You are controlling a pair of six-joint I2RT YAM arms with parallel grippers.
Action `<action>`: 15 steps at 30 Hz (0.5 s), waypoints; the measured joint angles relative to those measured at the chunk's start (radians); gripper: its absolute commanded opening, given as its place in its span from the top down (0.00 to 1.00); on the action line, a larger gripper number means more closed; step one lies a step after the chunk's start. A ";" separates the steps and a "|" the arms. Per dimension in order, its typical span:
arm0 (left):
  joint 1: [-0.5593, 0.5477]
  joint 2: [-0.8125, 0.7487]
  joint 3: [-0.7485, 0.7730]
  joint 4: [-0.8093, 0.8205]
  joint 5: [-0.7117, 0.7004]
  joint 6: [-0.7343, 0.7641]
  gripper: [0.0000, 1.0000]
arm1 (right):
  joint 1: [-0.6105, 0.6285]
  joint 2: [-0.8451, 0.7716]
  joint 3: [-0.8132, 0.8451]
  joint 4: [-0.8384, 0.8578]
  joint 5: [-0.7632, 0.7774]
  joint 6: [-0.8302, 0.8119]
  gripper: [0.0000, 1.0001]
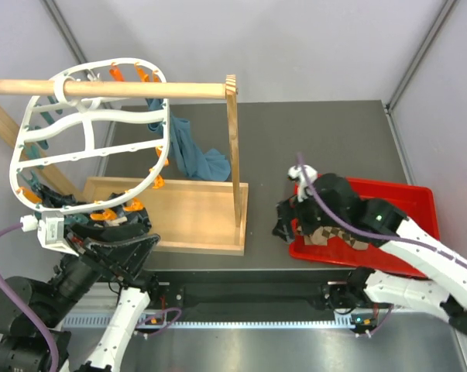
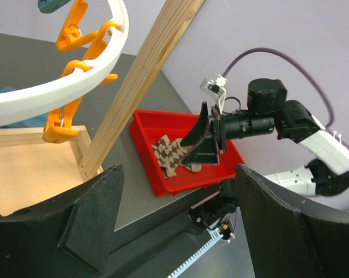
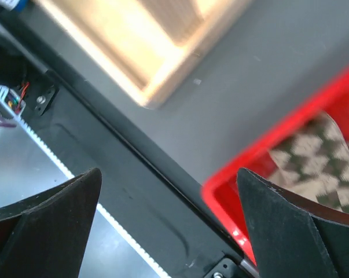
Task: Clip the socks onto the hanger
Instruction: Open the clamp at the hanger.
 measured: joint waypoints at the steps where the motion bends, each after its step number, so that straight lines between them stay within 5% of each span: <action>1: 0.000 0.001 0.000 -0.003 -0.003 0.001 0.20 | 0.092 0.035 0.038 -0.003 0.048 0.009 0.00; 5: 0.000 0.006 0.002 -0.023 -0.028 0.007 0.22 | 0.337 0.100 0.136 0.013 0.225 0.053 0.00; 13: 0.000 0.017 0.008 -0.065 -0.065 0.013 0.31 | 0.491 0.025 0.148 0.057 0.336 0.067 0.00; 15: 0.000 0.019 0.009 -0.079 -0.075 0.019 0.32 | 0.563 0.018 0.151 0.106 0.335 0.047 0.07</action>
